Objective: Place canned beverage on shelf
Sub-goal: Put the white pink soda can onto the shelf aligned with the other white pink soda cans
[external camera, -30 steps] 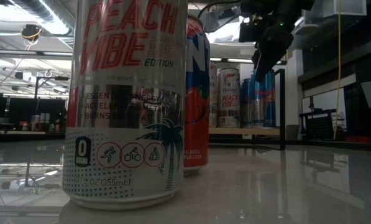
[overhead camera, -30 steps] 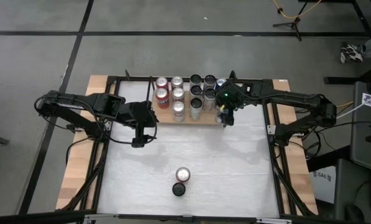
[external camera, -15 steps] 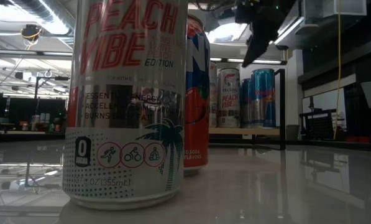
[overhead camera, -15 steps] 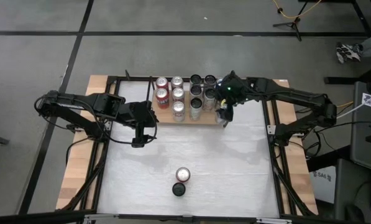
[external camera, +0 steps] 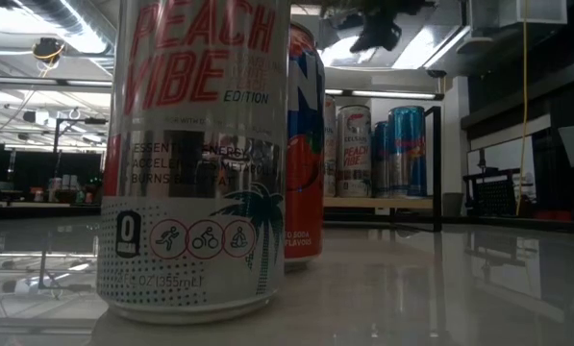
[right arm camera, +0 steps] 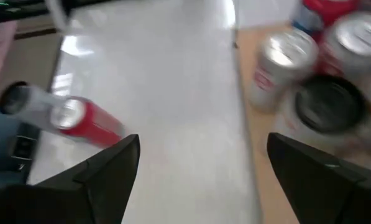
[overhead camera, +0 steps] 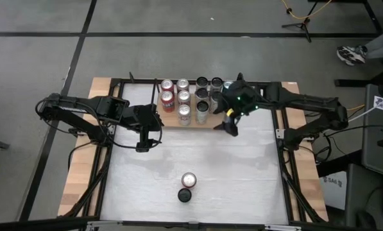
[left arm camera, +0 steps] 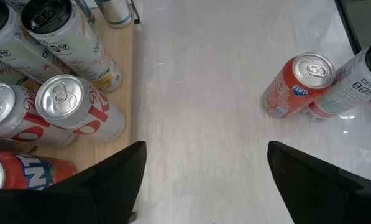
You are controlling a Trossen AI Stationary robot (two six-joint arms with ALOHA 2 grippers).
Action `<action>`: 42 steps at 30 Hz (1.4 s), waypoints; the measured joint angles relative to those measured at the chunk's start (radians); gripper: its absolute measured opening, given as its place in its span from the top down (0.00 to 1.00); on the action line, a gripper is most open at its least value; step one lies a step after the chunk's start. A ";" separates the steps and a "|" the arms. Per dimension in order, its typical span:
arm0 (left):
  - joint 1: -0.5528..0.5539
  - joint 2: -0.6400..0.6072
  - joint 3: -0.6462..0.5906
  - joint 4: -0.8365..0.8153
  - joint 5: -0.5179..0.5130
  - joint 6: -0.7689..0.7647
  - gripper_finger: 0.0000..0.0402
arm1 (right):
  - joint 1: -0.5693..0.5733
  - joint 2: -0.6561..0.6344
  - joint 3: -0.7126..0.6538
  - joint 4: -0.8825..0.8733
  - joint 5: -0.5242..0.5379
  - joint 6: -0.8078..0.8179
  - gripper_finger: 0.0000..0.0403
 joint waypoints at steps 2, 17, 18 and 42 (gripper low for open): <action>0.000 0.000 0.000 0.000 0.000 -0.005 0.18 | 0.037 0.000 0.000 0.036 -0.010 0.001 0.14; -0.067 0.015 0.000 0.065 -0.014 -0.260 0.18 | 0.215 0.001 -0.001 0.177 0.005 0.001 0.14; -0.085 0.025 0.000 0.097 -0.033 -0.265 0.18 | 0.221 0.001 -0.001 0.178 0.005 0.001 0.14; -0.549 0.464 0.001 0.712 -0.392 -0.315 0.18 | 0.225 0.001 -0.002 0.177 0.032 0.001 0.14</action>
